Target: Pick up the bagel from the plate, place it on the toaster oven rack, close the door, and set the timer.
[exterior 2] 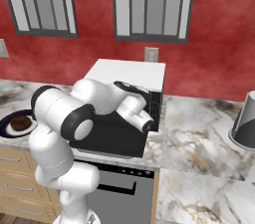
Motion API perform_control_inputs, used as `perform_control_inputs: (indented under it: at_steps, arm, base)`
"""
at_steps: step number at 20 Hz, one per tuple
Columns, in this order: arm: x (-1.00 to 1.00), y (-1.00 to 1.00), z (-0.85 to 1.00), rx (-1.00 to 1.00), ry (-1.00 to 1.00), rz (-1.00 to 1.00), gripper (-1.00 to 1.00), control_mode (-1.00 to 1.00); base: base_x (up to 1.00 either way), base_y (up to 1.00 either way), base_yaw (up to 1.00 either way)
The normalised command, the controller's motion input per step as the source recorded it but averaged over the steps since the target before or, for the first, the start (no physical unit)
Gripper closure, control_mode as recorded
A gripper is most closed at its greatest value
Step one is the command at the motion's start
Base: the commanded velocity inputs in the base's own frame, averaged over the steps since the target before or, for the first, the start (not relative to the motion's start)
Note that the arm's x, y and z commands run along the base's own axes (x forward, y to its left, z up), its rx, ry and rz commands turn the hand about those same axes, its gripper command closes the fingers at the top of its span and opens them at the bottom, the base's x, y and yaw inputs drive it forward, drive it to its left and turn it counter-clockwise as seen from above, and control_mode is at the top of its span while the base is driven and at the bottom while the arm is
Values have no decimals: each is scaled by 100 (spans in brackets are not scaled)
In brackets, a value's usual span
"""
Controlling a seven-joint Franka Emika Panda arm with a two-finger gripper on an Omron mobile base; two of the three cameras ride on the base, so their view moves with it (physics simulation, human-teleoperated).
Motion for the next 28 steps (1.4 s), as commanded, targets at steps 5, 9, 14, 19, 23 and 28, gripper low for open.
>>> perform_control_inputs:
  at_steps: [5,9,14,19,23,28]
  arm:
    - [12,0,-19,0,0,-2,-100,-100]
    - [36,0,0,0,-3,-4,-100,-100]
    - [16,0,0,0,-2,-3,-100,-100]
    - [-8,-6,0,0,-6,-1,-100,-100]
    - [-14,-23,0,0,-4,0,-100,-100]
    - [-19,-26,0,0,-1,0,-100,-100]
  base:
    - [0,0,0]
    - [0,0,0]
    - [0,0,0]
    - [0,0,0]
    - [0,0,0]
    - [0,0,0]
